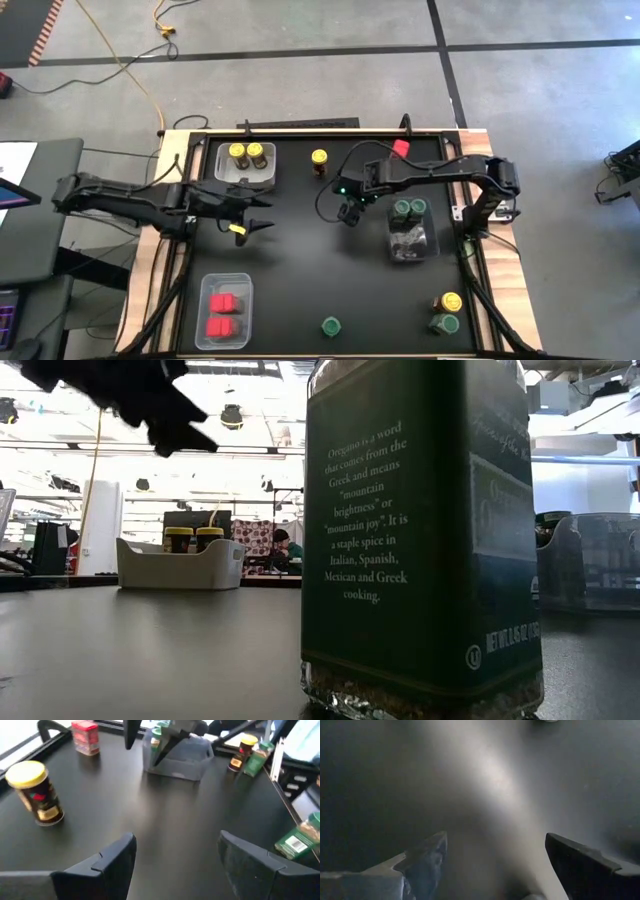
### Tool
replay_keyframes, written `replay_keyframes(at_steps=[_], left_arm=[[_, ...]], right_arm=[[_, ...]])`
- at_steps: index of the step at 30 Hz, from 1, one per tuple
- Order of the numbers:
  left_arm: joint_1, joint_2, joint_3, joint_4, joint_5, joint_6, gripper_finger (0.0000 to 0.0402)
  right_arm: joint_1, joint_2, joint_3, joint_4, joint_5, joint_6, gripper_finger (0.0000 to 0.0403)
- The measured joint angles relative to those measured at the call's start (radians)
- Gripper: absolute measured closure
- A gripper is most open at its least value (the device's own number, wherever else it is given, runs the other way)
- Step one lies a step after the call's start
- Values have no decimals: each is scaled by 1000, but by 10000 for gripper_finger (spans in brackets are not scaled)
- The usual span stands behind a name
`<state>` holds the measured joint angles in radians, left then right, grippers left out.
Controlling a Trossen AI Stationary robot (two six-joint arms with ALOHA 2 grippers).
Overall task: Sort spices by type
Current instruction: Put the top yellow seasoning bottle into the gray bin
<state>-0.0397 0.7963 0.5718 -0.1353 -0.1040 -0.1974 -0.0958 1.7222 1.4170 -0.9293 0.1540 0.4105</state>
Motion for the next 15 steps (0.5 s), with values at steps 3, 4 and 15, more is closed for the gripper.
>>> replay_keyframes(at_steps=[3,4,15], left_arm=[[27,-88,-70,33,0,-22,136],[35,-119,-81,31,0,-24,136],[172,-357,-99,-193,21,32,136]], right_arm=[[-34,0,0,35,2,-1,39],[-46,0,0,56,3,-1,39],[-179,0,144,305,3,-50,39]])
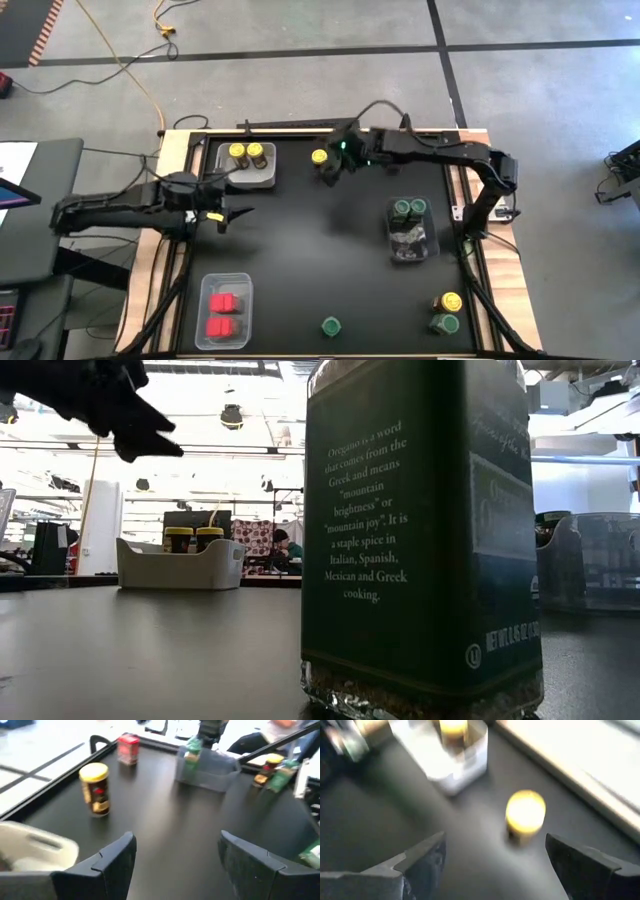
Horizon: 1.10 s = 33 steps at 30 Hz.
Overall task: Sort spices by type
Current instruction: Put the top yellow seasoning bottle into the gray bin
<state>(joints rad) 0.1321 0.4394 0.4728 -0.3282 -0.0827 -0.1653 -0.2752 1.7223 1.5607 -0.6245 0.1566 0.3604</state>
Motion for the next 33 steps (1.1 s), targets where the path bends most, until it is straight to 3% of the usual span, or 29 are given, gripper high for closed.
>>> replay_keyframes(at_steps=[7,13,19,24,29,33], left_arm=[[82,-48,0,-77,-1,5,136],[88,-76,0,-81,-16,-24,136],[88,-51,0,-42,-41,-78,136],[88,59,0,106,-64,-123,136],[91,260,12,262,-98,-154,136],[111,424,89,307,-99,-132,136]], right_arm=[[-64,110,232,-21,2,-56,39],[-91,252,463,-273,1,-79,39],[-96,235,492,-405,2,-182,39],[-91,134,379,-396,1,-269,39],[-113,-50,81,-282,1,-269,39],[-158,-219,-160,-180,1,-205,39]])
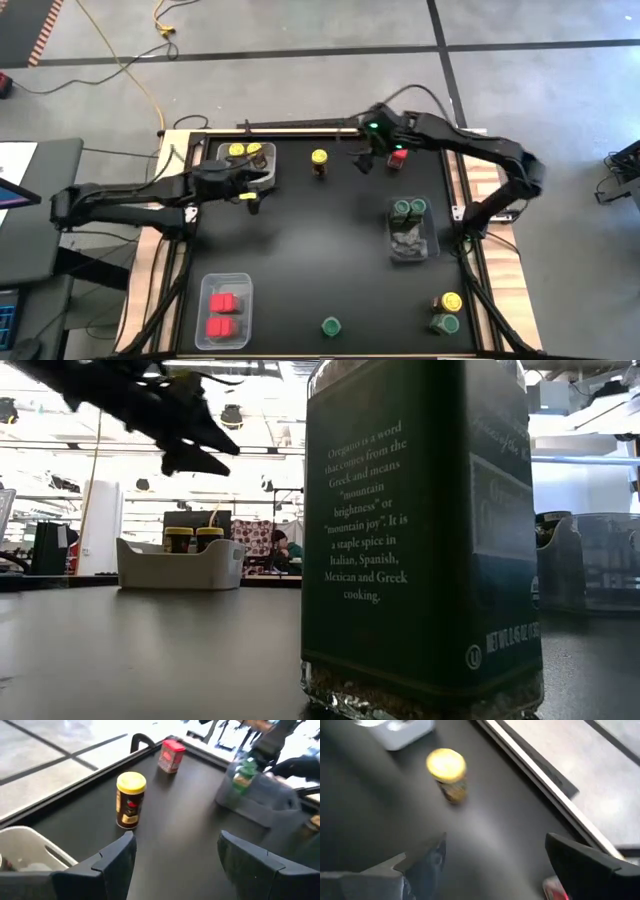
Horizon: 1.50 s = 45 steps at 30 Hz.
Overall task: Sort spices by type
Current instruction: Put the top yellow seasoning bottle into the gray bin
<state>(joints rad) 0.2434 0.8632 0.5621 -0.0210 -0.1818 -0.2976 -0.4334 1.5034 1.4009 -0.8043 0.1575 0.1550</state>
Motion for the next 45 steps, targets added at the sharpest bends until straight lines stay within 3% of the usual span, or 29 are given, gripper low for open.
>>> replay_keyframes(at_steps=[10,17,24,31,37,45], left_arm=[[111,368,358,-48,-2,38,136],[153,620,679,-279,0,-10,136],[157,802,925,-386,22,-22,136],[172,900,1052,-420,24,-36,128],[191,925,1056,-446,25,-49,87],[180,925,1056,-439,13,-103,82]], right_arm=[[-109,-247,-268,34,1,50,39],[-161,-313,-322,24,1,10,39],[-192,-326,-341,13,0,-35,39],[-197,-326,-341,-3,-2,-86,39],[-198,-326,-341,-22,-2,-126,39],[-198,-326,-341,-25,-2,-159,39]])
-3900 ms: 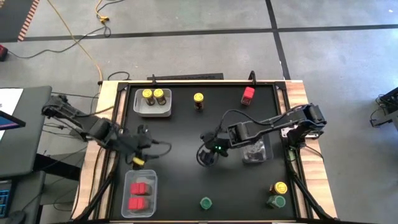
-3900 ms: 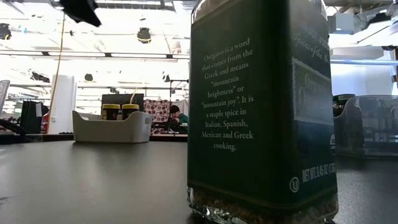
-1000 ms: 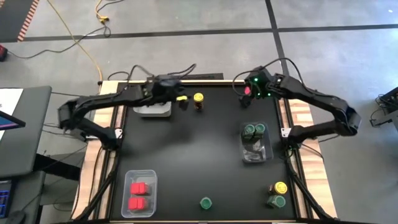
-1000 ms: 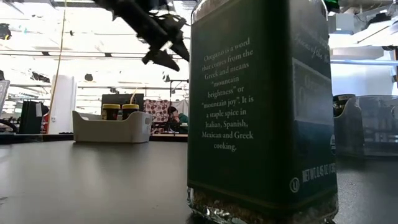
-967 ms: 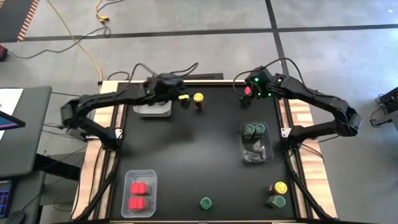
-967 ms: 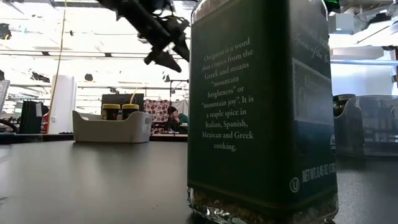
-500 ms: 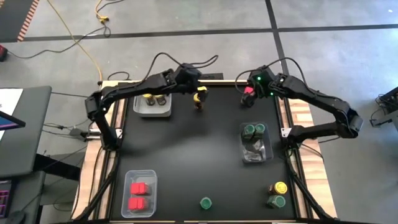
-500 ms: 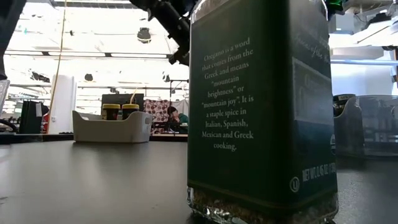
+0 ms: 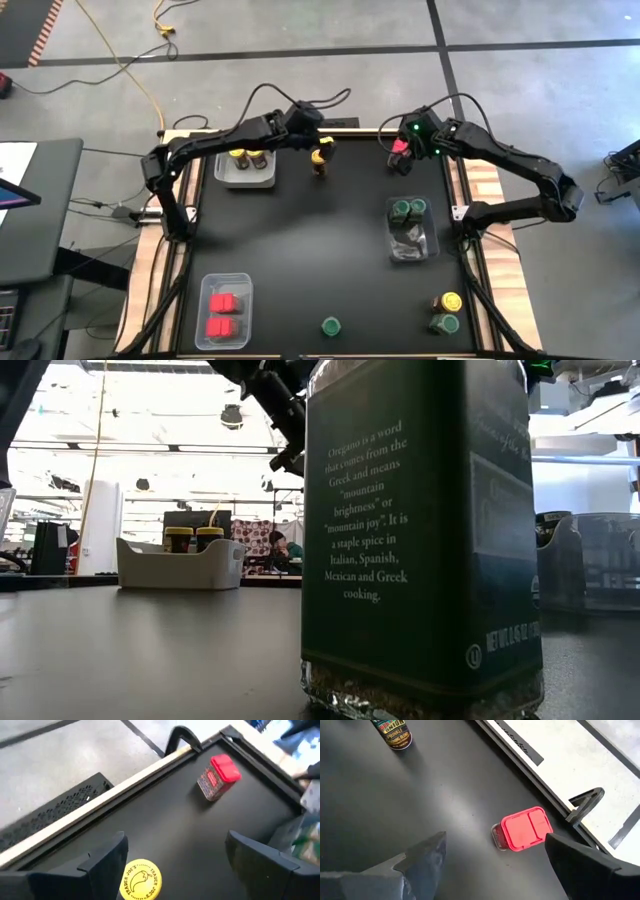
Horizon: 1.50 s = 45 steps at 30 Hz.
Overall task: Sort spices by type
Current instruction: Put the top yellow seasoning bottle into the gray bin
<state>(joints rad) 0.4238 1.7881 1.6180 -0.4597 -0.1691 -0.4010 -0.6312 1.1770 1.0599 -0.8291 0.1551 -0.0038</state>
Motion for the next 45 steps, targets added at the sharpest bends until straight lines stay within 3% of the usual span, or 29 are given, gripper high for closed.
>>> replay_keyframes(at_steps=[12,31,45], left_arm=[[57,118,8,-50,45,-247,81],[23,144,8,-92,-9,-224,81],[-16,144,8,-131,-116,-197,81]], right_arm=[[-5,0,0,1,-2,-5,39],[-6,1,0,3,-2,-5,39],[-6,1,0,5,-2,-4,39]])
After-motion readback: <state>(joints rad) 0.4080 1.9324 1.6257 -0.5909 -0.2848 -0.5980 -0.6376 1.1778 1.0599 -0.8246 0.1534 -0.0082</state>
